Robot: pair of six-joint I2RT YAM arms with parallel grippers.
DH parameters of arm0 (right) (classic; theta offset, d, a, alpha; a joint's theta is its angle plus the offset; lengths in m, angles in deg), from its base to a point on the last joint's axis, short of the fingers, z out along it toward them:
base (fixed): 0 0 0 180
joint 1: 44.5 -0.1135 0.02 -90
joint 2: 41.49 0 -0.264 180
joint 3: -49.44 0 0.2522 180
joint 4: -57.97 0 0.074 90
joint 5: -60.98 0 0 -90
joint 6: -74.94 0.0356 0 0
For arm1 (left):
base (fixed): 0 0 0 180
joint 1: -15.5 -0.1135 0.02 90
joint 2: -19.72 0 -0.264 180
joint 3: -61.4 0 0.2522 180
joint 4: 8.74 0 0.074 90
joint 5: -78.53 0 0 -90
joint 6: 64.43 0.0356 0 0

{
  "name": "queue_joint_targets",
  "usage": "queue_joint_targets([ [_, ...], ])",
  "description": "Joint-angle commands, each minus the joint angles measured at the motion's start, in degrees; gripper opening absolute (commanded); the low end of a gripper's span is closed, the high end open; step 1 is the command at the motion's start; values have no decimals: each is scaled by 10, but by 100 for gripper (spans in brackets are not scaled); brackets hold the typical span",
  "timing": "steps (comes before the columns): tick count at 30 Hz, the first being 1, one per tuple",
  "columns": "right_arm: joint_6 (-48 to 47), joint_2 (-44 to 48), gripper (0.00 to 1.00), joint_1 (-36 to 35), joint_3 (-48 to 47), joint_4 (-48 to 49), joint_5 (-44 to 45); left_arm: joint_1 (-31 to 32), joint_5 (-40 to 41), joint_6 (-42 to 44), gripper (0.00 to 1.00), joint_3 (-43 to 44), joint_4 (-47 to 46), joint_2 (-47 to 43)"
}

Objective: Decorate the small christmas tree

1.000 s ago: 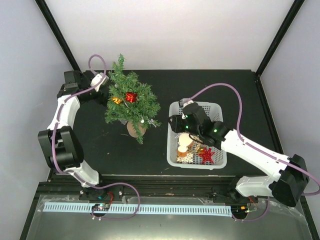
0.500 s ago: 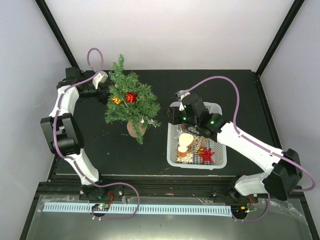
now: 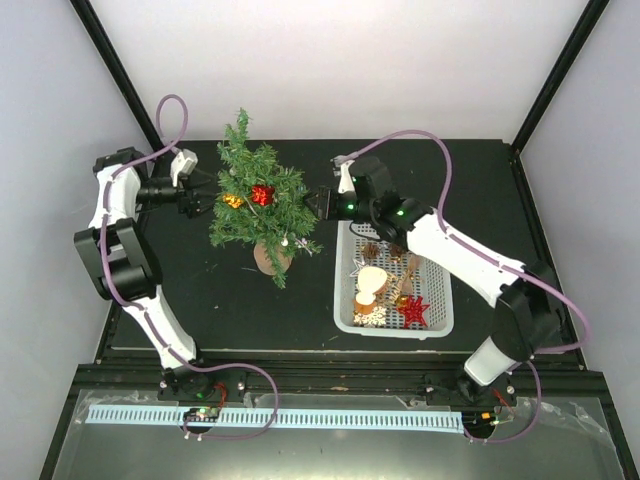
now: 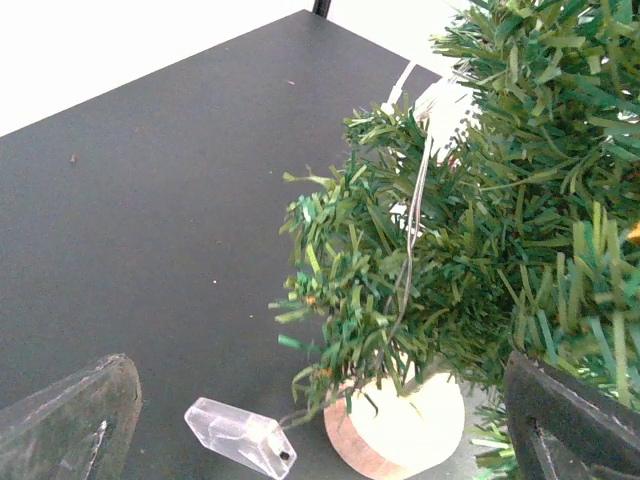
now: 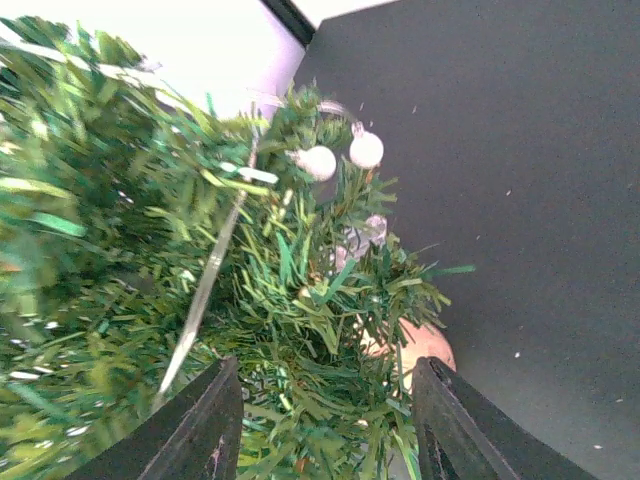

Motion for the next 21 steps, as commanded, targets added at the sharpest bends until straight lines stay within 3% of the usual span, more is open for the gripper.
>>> queue_joint_targets([
  [1,15,-36,47,1,-14,25,-68,-28,-53,44,99,28,63,9],
  [6,30,-29,43,1,26,61,-93,-42,-60,47,99,5,78,-6],
  [9,38,-10,39,1,49,75,-103,-43,-54,22,99,-43,37,-45],
  [16,60,3,35,-27,78,94,-120,-43,-42,-152,99,-177,-163,-185],
  [21,76,-1,34,-56,86,110,-128,-42,-25,-239,99,-223,-265,-255],
])
